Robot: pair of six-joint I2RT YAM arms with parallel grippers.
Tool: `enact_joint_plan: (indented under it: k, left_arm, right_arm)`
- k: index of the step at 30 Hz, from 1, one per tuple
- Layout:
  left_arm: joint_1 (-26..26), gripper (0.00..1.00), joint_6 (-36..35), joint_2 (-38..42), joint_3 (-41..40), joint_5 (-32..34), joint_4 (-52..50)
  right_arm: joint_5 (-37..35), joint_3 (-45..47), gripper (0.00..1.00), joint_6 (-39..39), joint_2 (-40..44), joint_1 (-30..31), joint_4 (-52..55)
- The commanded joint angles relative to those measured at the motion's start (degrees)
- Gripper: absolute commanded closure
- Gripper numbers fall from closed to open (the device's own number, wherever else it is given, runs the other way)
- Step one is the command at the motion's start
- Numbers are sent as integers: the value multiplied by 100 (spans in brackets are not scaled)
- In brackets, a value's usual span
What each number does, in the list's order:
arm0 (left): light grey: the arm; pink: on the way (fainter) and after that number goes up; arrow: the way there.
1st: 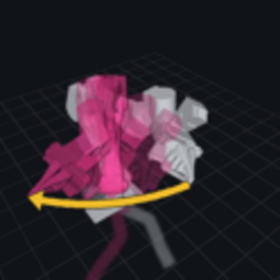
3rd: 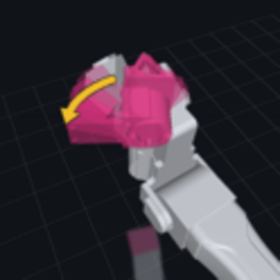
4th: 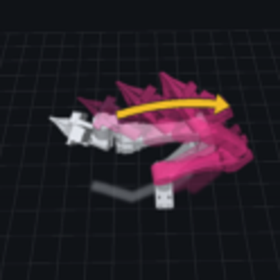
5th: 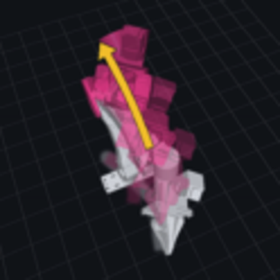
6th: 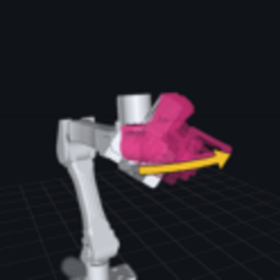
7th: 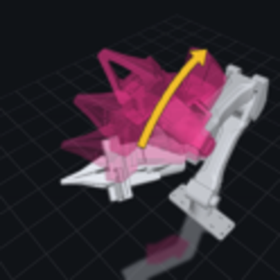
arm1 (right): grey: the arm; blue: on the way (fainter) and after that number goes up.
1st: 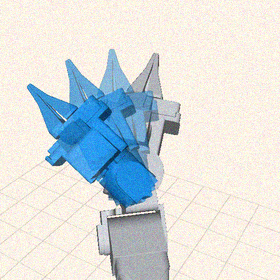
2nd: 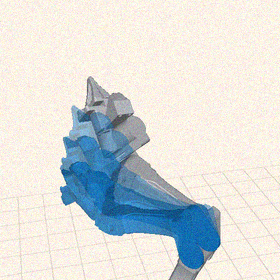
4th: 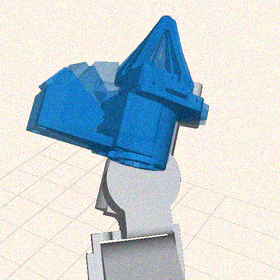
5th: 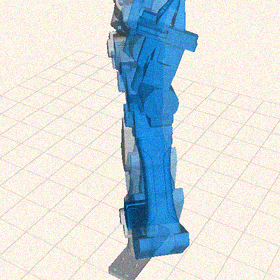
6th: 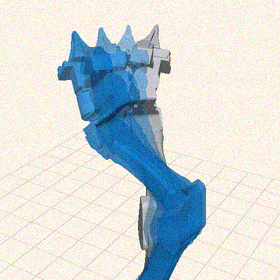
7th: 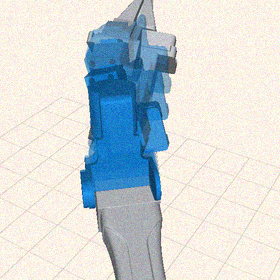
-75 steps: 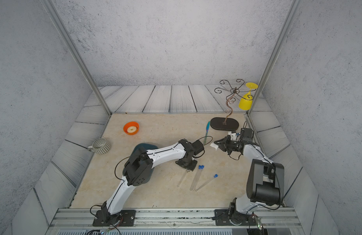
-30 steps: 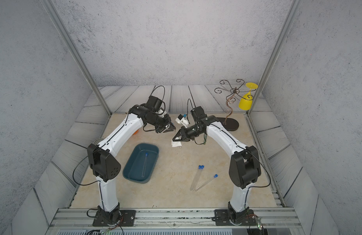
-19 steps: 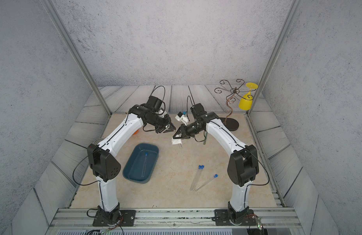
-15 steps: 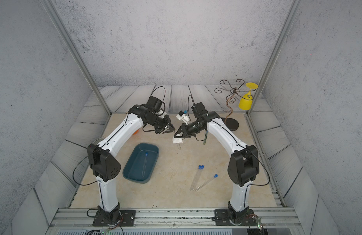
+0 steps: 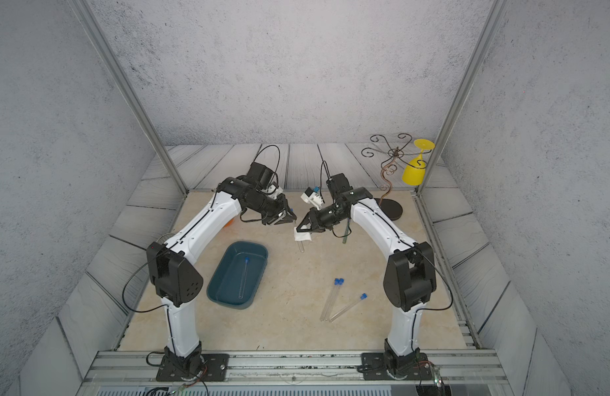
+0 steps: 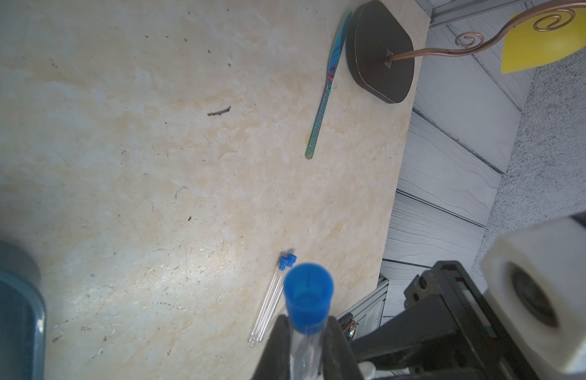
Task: Wipe the exteriors of test tubes
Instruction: Wipe the dirt from the test tube.
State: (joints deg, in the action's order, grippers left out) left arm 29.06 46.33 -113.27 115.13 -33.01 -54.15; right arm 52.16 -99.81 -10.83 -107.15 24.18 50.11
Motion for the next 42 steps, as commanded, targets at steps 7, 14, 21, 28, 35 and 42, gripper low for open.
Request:
enact_joint_plan:
  k: [7, 14, 21, 28, 35, 42]
  left_arm:
    - [-5, 94, 126, 387, -269, -483, 546]
    - [3, 93, 271, 479, -431, -529, 748]
    - [12, 93, 560, 604, -710, -672, 1142]
    - [-5, 94, 586, 555, -690, -608, 1258]
    - [-14, 94, 549, 359, -448, -583, 1215]
    - [29, 94, 360, 499, -710, -627, 1034]
  right_arm:
    - [170, 32, 86, -86, -200, 7, -230]
    - [322, -224, 86, -376, -306, 13, -449]
    - [262, -74, 86, -340, -247, 16, -432]
    - [207, 490, 86, -290, 181, 49, -432]
    - [71, 981, 86, -208, 663, 57, -361]
    - [93, 803, 86, -314, 530, 49, -489]
